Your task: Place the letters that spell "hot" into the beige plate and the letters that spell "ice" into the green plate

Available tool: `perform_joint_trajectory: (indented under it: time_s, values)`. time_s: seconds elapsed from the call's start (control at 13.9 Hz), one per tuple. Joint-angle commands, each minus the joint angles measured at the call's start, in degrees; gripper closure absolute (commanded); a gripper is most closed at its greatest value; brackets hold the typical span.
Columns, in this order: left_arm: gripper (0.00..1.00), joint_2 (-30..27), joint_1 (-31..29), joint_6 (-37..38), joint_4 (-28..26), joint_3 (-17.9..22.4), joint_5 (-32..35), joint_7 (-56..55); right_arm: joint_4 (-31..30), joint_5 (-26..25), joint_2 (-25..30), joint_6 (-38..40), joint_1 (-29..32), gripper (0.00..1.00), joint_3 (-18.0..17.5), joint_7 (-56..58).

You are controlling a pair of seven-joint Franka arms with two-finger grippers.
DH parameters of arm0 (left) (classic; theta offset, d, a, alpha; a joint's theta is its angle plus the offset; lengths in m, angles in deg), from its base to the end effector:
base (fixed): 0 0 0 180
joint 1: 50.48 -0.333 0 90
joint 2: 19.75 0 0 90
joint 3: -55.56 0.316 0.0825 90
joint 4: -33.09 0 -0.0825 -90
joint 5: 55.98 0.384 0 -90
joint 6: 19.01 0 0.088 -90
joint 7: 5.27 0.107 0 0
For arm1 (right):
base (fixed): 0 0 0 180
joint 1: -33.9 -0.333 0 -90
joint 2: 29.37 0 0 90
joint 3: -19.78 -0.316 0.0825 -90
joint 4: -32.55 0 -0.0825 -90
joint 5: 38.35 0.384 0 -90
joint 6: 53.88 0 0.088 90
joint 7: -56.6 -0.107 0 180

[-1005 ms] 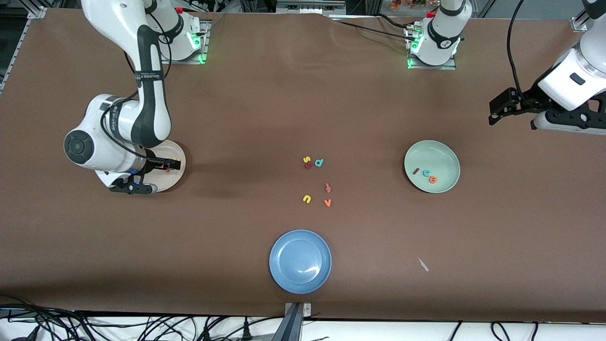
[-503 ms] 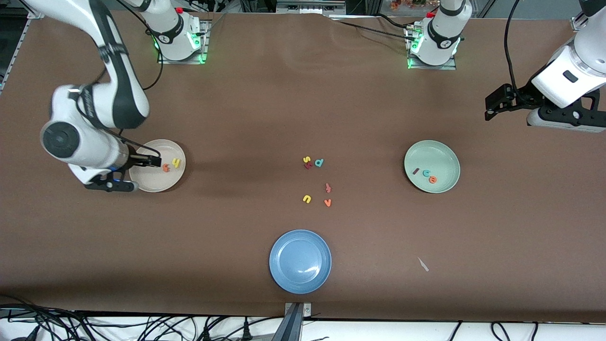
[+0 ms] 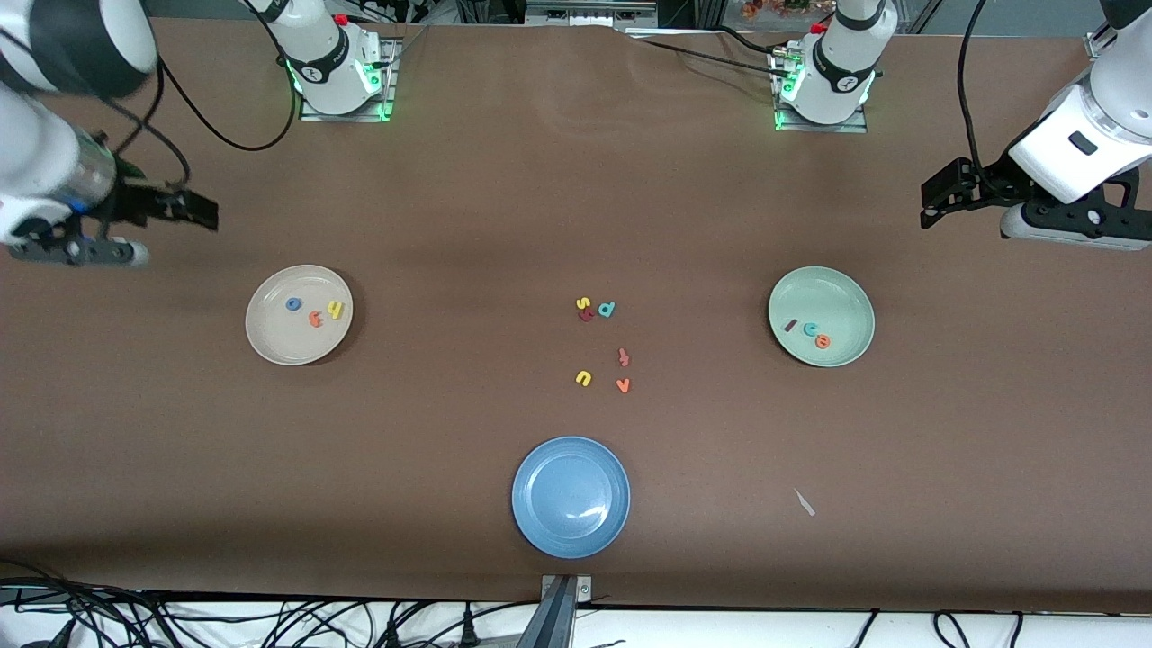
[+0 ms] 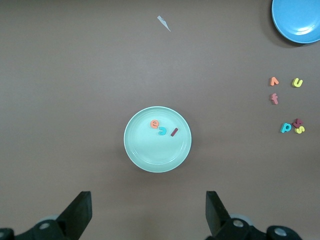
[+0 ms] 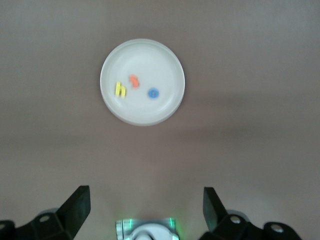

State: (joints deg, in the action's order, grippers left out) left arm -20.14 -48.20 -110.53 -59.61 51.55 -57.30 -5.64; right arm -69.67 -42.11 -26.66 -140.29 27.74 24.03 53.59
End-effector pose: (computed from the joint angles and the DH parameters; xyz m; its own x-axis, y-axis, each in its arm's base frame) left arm 0.5503 -0.0632 0.6083 0.9946 -0.1025 -0.0140 -0.1022 -0.9945 0.0225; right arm 0.5213 0.0093 0.5465 0.9745 -0.0232 -0.2231 -0.0070 -0.9973 0.0730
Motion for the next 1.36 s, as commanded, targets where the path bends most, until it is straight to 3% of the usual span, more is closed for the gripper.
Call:
perform_joint_trajectory:
  time_s: [0.0,0.22,0.36,1.29]
  values:
    - [0.00,-0.58,0.18,0.91,0.42,0.14,-1.05,0.28,3.96,-0.11,0.98,6.51,0.98,0.00,-0.74,1.34]
    - [0.00,-0.58,0.18,0.91,0.42,0.05,-1.05,0.28,2.72,2.87,0.29,4.06,-0.59,0.00,3.11,2.22]
    - [0.00,-0.58,0.18,1.00,0.34,0.05,-1.05,0.28,6.13,2.87,-2.52,4.93,-4.55,0.00,6.80,2.31]
    - [0.00,-0.31,0.09,1.52,0.42,0.14,1.14,-0.07,6.94,2.44,-4.02,5.02,-5.09,0.00,7.09,2.48]
